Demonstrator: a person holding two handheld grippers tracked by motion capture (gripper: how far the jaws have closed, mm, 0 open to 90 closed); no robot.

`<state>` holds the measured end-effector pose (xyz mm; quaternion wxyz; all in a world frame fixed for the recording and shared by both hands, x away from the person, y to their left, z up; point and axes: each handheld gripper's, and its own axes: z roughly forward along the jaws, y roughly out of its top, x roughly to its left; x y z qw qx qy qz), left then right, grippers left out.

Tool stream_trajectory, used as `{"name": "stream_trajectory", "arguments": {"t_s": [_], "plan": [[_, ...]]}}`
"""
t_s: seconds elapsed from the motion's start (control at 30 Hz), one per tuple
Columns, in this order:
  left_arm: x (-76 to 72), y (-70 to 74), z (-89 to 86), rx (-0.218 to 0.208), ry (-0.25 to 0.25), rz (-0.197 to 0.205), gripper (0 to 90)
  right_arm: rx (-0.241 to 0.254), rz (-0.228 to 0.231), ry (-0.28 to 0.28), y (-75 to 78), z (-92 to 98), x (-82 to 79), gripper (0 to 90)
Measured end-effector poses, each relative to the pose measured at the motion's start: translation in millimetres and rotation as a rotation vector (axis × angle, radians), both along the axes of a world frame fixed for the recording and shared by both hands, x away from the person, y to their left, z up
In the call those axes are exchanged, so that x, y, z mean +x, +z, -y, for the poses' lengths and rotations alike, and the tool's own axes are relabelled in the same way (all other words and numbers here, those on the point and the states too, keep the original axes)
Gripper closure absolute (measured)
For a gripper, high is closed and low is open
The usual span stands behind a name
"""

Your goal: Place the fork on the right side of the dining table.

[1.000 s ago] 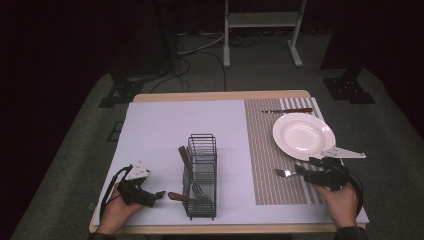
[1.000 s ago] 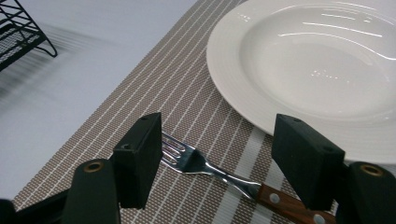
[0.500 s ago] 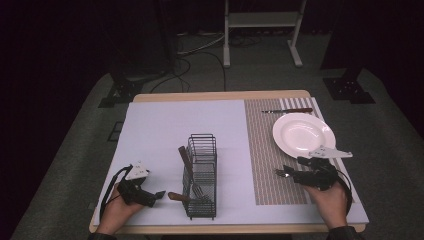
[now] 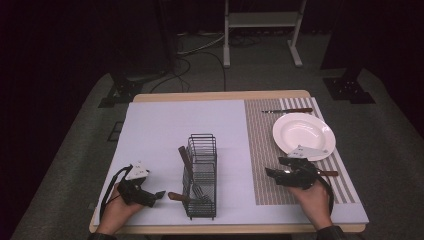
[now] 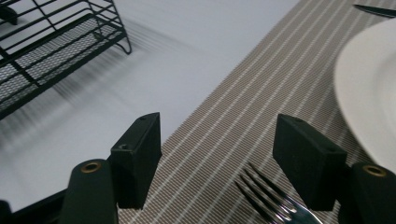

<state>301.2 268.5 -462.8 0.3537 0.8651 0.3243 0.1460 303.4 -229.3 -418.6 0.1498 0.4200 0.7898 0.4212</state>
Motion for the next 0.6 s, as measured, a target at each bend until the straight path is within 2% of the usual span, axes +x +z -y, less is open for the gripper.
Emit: {"name": "stream_trajectory", "arguments": {"t_s": [0.6], "plan": [[0.0,0.0,0.0,0.0,0.0,0.0,0.0,-0.017,-0.009,0.114,-6.3,-44.4,3.4,29.4]]}}
